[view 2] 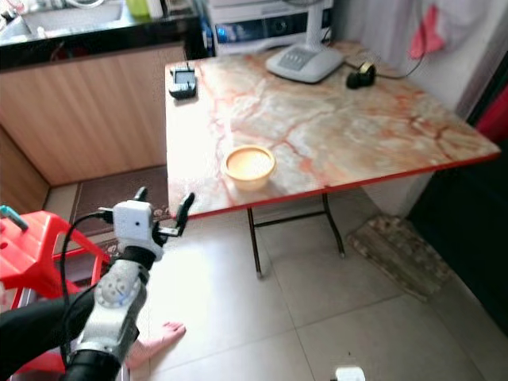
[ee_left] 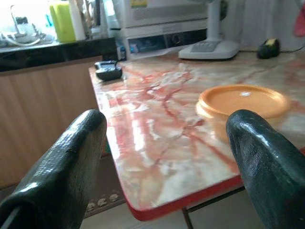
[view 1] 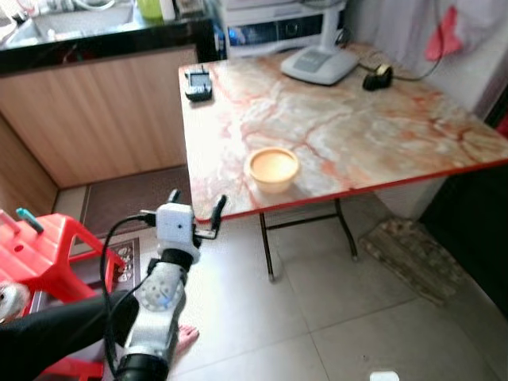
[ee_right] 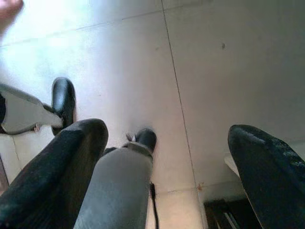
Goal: Restocking fridge
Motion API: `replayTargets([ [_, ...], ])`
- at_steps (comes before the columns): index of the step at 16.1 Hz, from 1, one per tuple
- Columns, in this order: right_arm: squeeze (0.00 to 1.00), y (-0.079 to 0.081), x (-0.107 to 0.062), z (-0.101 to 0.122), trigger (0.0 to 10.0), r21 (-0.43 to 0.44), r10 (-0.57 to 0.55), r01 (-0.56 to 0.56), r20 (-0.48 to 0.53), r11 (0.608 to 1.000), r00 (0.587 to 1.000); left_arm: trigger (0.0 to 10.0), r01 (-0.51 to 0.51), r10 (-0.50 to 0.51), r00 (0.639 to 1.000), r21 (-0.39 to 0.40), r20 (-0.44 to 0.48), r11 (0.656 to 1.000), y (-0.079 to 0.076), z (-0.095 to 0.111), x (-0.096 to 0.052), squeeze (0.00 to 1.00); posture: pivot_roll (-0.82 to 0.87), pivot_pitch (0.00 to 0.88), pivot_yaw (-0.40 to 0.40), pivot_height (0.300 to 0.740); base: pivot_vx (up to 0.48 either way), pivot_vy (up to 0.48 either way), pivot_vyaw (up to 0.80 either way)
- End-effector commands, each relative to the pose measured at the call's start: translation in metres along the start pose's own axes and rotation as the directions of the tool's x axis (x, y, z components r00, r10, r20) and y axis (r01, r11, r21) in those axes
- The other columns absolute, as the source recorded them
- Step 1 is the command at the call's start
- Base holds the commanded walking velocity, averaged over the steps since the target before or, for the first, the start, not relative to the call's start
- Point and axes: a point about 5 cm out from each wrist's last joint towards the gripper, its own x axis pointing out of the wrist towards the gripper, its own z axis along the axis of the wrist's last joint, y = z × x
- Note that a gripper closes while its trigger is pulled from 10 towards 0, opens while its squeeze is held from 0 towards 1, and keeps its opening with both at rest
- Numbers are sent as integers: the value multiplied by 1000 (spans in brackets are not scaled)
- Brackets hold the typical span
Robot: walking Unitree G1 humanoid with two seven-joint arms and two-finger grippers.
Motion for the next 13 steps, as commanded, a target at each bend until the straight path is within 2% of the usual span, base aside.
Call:
replayTargets([
  [1, 0, -4, -2, -7, 10000, 15, -6, 7, -12, 1000, 1000, 10000, 26, -25, 999, -20, 33, 999, -8, 10, 6, 0, 72, 44, 38, 740, 398, 0, 0],
  [11, 0, -3, -1, -4, 10000, 14, 1, -1, -3, 1000, 1000, 10000, -9, 10, 999, -23, 35, 1000, -2, 19, 7, 0, 81, 73, 37, 740, 394, 0, 0],
  [13, 0, -2, -1, -3, 10000, 14, 4, -4, -1, 1000, 1000, 10000, -38, 40, 999, -52, 34, 998, 2, 19, 6, 0, 82, 77, 36, 740, 0, 0, 0],
])
